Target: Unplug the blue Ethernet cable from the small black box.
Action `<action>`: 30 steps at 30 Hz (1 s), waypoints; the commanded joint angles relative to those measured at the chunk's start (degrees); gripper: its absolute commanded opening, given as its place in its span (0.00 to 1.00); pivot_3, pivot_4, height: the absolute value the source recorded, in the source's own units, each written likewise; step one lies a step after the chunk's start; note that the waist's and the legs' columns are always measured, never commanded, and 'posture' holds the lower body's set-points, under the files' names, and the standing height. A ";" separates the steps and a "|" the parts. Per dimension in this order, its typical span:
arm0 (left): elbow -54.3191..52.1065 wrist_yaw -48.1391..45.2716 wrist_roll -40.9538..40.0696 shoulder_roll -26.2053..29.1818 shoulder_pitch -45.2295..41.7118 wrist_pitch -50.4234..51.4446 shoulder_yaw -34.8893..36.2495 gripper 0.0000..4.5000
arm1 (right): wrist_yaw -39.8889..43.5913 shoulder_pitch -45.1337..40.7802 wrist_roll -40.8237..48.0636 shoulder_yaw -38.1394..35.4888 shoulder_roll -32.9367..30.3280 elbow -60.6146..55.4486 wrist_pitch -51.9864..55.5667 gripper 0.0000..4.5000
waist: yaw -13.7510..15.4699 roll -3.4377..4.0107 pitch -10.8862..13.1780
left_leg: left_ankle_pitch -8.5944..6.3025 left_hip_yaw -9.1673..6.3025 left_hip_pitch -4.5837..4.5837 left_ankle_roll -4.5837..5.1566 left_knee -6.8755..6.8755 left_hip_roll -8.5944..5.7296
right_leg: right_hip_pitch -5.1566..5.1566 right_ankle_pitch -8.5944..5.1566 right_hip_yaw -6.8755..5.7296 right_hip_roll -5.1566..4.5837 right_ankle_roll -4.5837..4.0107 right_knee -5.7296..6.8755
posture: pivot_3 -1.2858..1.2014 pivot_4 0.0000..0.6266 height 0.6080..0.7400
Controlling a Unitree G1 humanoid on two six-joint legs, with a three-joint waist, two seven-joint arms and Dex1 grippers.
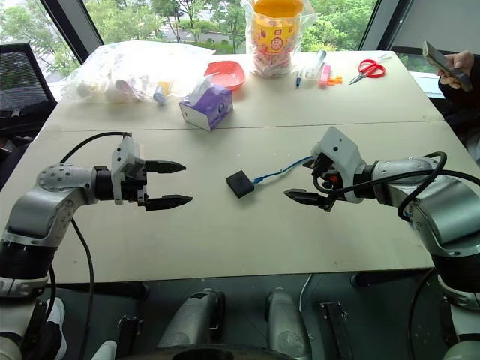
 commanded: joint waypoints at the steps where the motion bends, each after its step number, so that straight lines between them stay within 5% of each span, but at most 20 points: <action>1: -0.46 0.26 0.22 -0.12 0.03 -1.20 0.35 0.99 | 1.18 -2.66 -0.83 -0.06 -0.99 1.40 -1.20 1.00 | -0.03 0.00 0.00 | 0.00 0.00 0.00 0.00 0.00 0.00 | 0.00 0.00 0.00 0.00 0.00 0.00 | 0.52 0.24 1.00; 15: -0.29 2.16 0.42 -0.93 -0.95 -0.84 0.43 0.99 | 10.80 -16.60 -9.95 14.13 4.11 16.94 -11.17 1.00 | -0.28 0.01 0.00 | 0.00 0.04 -0.01 0.00 0.00 0.00 | -0.06 0.01 0.02 0.09 0.01 0.03 | 0.52 0.24 1.00; 25: -3.10 4.59 0.09 -0.59 1.04 -0.42 1.76 0.99 | 21.93 -28.77 -31.92 32.79 15.77 43.36 -38.95 1.00 | -0.35 0.01 0.00 | 0.00 0.10 -0.02 0.00 0.02 -0.04 | -0.15 0.13 0.02 0.14 0.23 0.19 | 0.52 0.24 1.00; 30: -5.38 5.93 -0.53 -0.01 3.93 -0.16 3.13 0.99 | 25.29 -31.31 -36.00 33.95 20.64 53.14 -46.20 1.00 | -0.38 0.01 0.01 | 0.00 0.09 -0.02 -0.01 0.02 -0.08 | -0.20 0.14 0.02 0.13 0.24 0.33 | 0.52 0.24 1.00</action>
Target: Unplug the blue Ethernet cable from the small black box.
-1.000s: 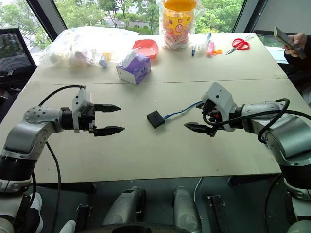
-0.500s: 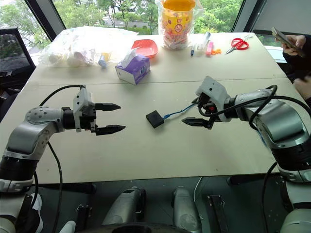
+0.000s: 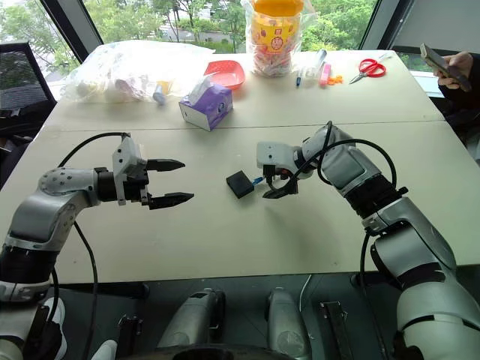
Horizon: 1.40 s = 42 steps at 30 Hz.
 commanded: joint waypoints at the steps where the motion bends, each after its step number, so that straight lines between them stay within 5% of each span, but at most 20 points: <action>1: -2.90 0.75 -0.65 0.90 1.45 -0.52 2.45 0.99 | 2.27 -3.27 -2.78 -0.36 2.69 5.86 -4.82 1.00 | -0.23 0.00 0.00 | 0.00 0.00 0.01 0.00 0.00 0.00 | 0.00 0.00 0.00 0.00 0.00 0.02 | 0.52 0.24 1.00; 9: -2.32 0.95 -0.23 0.88 3.06 -1.89 3.57 0.99 | 4.47 -8.84 -6.35 -1.47 10.60 20.66 -9.12 1.00 | -0.60 0.00 0.00 | 0.11 -0.03 0.18 -0.18 0.01 0.03 | -0.08 -0.06 0.03 0.07 -0.13 0.50 | 0.52 0.24 1.00; 18: -1.68 2.02 -0.34 -0.54 1.49 -1.38 2.25 1.00 | 0.04 -10.49 -9.34 -4.62 15.03 25.67 -10.88 0.01 | -1.67 0.00 -0.01 | 0.20 -0.12 0.23 -0.33 0.01 0.06 | -0.15 0.04 0.04 0.18 -0.08 0.71 | 0.52 0.24 1.00; 32: 8.69 3.08 -8.38 -10.27 -15.14 11.82 1.84 1.00 | -31.13 19.14 -19.59 -19.17 2.56 -30.80 -20.05 0.01 | 0.20 -0.04 0.01 | 0.21 -0.14 -0.05 -0.35 0.07 -0.11 | -0.36 0.04 -0.01 0.13 -0.04 0.73 | 0.52 0.24 1.00; 42: 12.34 1.42 -10.95 -13.31 -20.66 15.85 2.00 1.00 | -31.97 24.27 -21.99 -19.28 3.22 -42.47 -17.96 0.01 | -0.08 -0.05 0.01 | 0.21 -0.01 0.05 -0.33 0.22 -0.05 | -0.23 0.04 0.10 0.21 -0.04 0.73 | 0.52 0.24 1.00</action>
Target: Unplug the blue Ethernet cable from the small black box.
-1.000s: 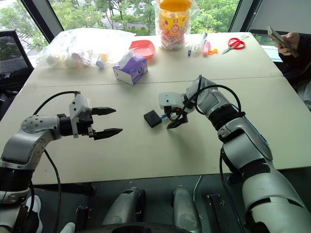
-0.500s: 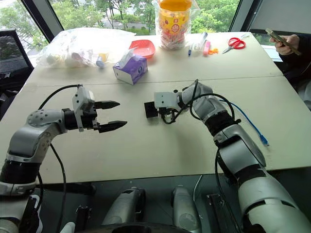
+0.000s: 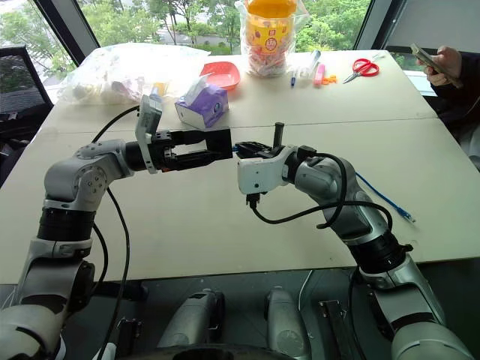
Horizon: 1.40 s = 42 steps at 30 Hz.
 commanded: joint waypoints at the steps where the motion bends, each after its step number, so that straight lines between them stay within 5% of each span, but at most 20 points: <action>1: -0.68 -0.99 -1.17 0.07 -1.52 0.22 0.75 1.00 | -0.38 0.04 -0.50 -0.84 0.05 -2.97 0.26 0.01 | 0.05 0.00 0.00 | 0.00 0.00 0.00 0.00 0.00 0.00 | 0.00 0.00 0.00 -0.01 0.00 0.00 | 0.52 0.24 1.00; 4: -0.88 -1.47 -2.01 -0.15 -1.59 0.82 1.14 1.00 | -0.01 0.11 -0.53 -0.70 0.01 -3.15 0.20 0.01 | 0.10 0.00 0.00 | 0.00 0.00 0.00 0.00 0.00 0.01 | 0.01 0.00 0.00 -0.03 0.00 -0.01 | 0.52 0.24 1.00; 6: -0.77 -1.72 -1.93 -0.22 -1.50 0.68 1.05 0.88 | 0.11 -0.12 -0.54 -0.67 0.24 -3.07 0.41 0.00 | 0.12 0.00 0.00 | 0.00 -0.01 0.00 0.00 0.00 0.03 | 0.01 0.00 0.00 -0.03 0.00 -0.01 | 0.52 0.24 1.00; 13: -0.24 -2.24 -1.99 -0.97 -1.44 -0.28 0.89 0.13 | 0.94 -1.29 -0.29 -0.93 -0.07 -3.90 -0.06 0.00 | 0.15 -0.01 0.01 | 0.00 0.00 0.00 0.00 0.00 0.03 | 0.01 0.00 0.00 -0.03 -0.01 -0.01 | 0.52 0.24 1.00; 14: -0.14 -2.35 -1.96 -0.99 -1.48 -0.31 0.93 0.10 | 1.15 -1.58 -0.20 -1.03 -0.10 -4.08 0.03 0.00 | 0.15 -0.01 0.01 | 0.00 -0.01 0.00 0.00 0.00 0.03 | 0.02 0.00 0.00 -0.04 -0.01 -0.01 | 0.52 0.24 1.00; 20: 1.28 -3.12 -1.54 -0.75 -2.32 -0.46 0.77 0.11 | 5.01 -3.85 4.84 -2.72 0.90 -3.68 4.40 0.00 | 0.13 -0.01 0.01 | 0.00 -0.01 0.00 0.00 0.00 0.03 | 0.02 0.00 -0.01 -0.03 -0.01 -0.01 | 0.52 0.24 1.00; 21: 1.79 -3.43 -0.93 -0.32 -2.69 -0.75 0.45 0.11 | 7.17 -4.44 7.53 -3.65 1.26 -3.46 7.92 0.22 | 0.13 -0.01 0.01 | 0.00 -0.02 0.00 0.00 0.00 0.03 | 0.02 0.00 -0.01 -0.03 -0.01 -0.01 | 0.52 0.24 1.00; 29: 5.02 -7.17 -2.06 1.58 -6.01 0.85 1.36 0.11 | 23.74 -11.56 40.22 -14.43 1.57 -2.40 54.32 0.99 | 0.30 -0.01 0.01 | 0.00 -0.13 -0.01 0.03 0.01 0.11 | 0.05 0.00 -0.03 -0.04 -0.02 -0.01 | 0.52 0.24 1.00; 36: 4.40 -9.93 -4.22 2.61 -6.93 4.00 1.38 0.11 | 21.72 -19.47 51.96 -17.40 5.86 11.25 72.79 0.99 | -0.14 -0.01 0.01 | -0.02 -0.13 -0.01 0.05 -0.04 0.09 | 0.03 -0.04 -0.05 -0.09 -0.10 -0.04 | 0.52 0.24 1.00; 42: 3.32 -10.73 -4.34 3.07 -6.06 4.75 1.17 0.11 | 19.39 -22.51 55.38 -17.21 6.51 14.71 75.50 0.99 | 0.11 0.00 0.01 | -0.02 -0.10 -0.10 0.04 -0.09 0.08 | -0.14 0.01 -0.04 -0.10 -0.01 0.01 | 0.52 0.24 1.00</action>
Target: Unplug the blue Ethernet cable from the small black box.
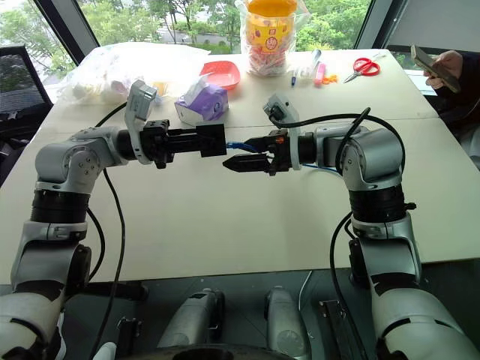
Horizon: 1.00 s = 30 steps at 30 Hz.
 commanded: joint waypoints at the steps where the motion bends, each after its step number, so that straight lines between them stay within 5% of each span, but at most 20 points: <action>1: -2.42 -1.11 -1.32 0.82 -0.04 0.18 0.87 0.11 | -1.00 -2.20 3.11 -1.38 0.11 0.21 0.96 0.99 | 0.15 0.00 0.00 | 0.00 0.00 -0.02 0.00 0.00 -0.02 | 0.00 0.00 0.00 -0.02 0.00 -0.01 | 0.52 0.24 1.00; 5: -3.22 -2.41 -0.84 1.56 0.98 -0.20 0.13 0.11 | -1.25 -2.59 4.74 -0.64 -0.82 0.40 0.98 0.94 | 0.08 0.00 0.00 | -0.01 0.02 -0.06 0.01 0.03 -0.04 | -0.02 0.00 0.00 -0.04 0.01 -0.03 | 0.52 0.24 1.00; 8: -3.98 -3.39 -0.43 2.08 1.81 -0.78 -0.50 0.11 | -1.43 -2.73 5.29 0.01 -1.42 0.67 0.55 0.72 | 0.01 0.00 0.00 | -0.01 0.01 -0.06 0.01 0.02 -0.03 | -0.03 0.01 -0.01 -0.02 0.01 -0.02 | 0.52 0.24 1.00; 11: -4.14 -3.45 -0.46 2.11 2.05 -0.80 -0.46 0.11 | -1.67 -3.14 5.44 0.96 -1.71 1.10 0.18 0.38 | 0.01 0.00 0.00 | -0.01 0.01 -0.07 0.01 0.02 -0.03 | -0.04 0.00 -0.01 -0.02 0.01 -0.02 | 0.52 0.24 1.00; 30: -5.13 -5.23 -0.52 2.68 2.94 -1.48 -0.74 0.11 | 0.06 -3.40 5.57 7.47 -4.87 0.00 -3.86 0.38 | -0.02 0.00 0.00 | -0.01 0.02 -0.08 0.01 0.03 -0.03 | -0.04 0.00 -0.01 -0.02 0.01 -0.02 | 0.52 0.24 1.00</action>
